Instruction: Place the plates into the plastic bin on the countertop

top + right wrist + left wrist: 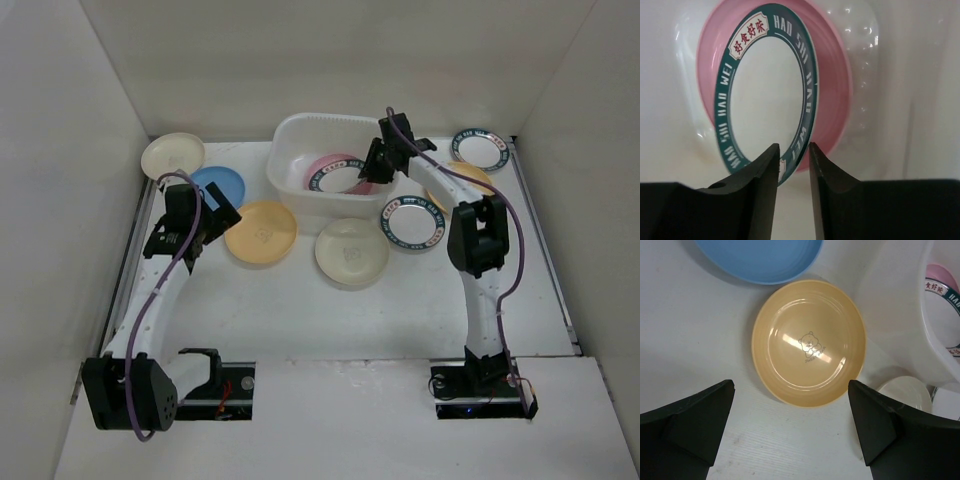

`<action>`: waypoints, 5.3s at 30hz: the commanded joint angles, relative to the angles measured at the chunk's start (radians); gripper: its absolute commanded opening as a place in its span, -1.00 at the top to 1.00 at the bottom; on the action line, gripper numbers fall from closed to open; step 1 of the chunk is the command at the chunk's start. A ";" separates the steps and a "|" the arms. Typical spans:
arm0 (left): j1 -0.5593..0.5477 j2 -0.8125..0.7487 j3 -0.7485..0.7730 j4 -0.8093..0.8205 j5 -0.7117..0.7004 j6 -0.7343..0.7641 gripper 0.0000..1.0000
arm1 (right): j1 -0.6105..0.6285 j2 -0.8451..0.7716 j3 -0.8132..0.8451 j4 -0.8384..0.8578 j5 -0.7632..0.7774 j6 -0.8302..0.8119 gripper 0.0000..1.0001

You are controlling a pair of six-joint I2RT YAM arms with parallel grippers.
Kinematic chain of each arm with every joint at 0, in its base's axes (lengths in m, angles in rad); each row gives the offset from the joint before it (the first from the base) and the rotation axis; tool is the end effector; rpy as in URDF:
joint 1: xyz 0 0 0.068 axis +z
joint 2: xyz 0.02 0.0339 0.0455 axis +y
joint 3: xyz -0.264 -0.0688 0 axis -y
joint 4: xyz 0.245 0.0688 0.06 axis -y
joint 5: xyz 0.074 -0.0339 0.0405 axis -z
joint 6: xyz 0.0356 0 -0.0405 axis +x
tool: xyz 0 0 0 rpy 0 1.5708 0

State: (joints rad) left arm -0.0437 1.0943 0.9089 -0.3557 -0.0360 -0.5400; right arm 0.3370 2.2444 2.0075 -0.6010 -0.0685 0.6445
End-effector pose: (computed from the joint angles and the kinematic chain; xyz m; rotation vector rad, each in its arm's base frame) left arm 0.2445 -0.0094 0.3055 -0.5434 2.0564 -0.3095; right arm 0.4807 0.1710 0.2393 0.3470 2.4516 0.5226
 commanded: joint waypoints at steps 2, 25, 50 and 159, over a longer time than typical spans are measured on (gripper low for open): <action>0.006 0.035 -0.019 0.017 -0.018 0.006 -1.00 | 0.009 -0.092 -0.003 0.007 0.058 -0.071 0.04; -0.052 0.369 -0.128 0.228 -0.163 -0.136 -0.59 | 0.110 -0.946 -0.521 0.213 -0.028 -0.160 -0.59; -0.077 -0.011 -0.004 -0.102 -0.153 -0.150 0.96 | 0.081 -1.039 -0.681 0.244 -0.059 -0.137 -0.57; 0.003 0.039 0.148 -0.003 -0.153 0.006 -1.00 | 0.199 -0.534 -0.232 0.144 -0.191 -0.129 1.00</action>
State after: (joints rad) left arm -0.0322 1.1717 1.0920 -0.3824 -0.1551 -0.4950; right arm 0.6132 1.6039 1.6657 -0.4622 -0.2821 0.5274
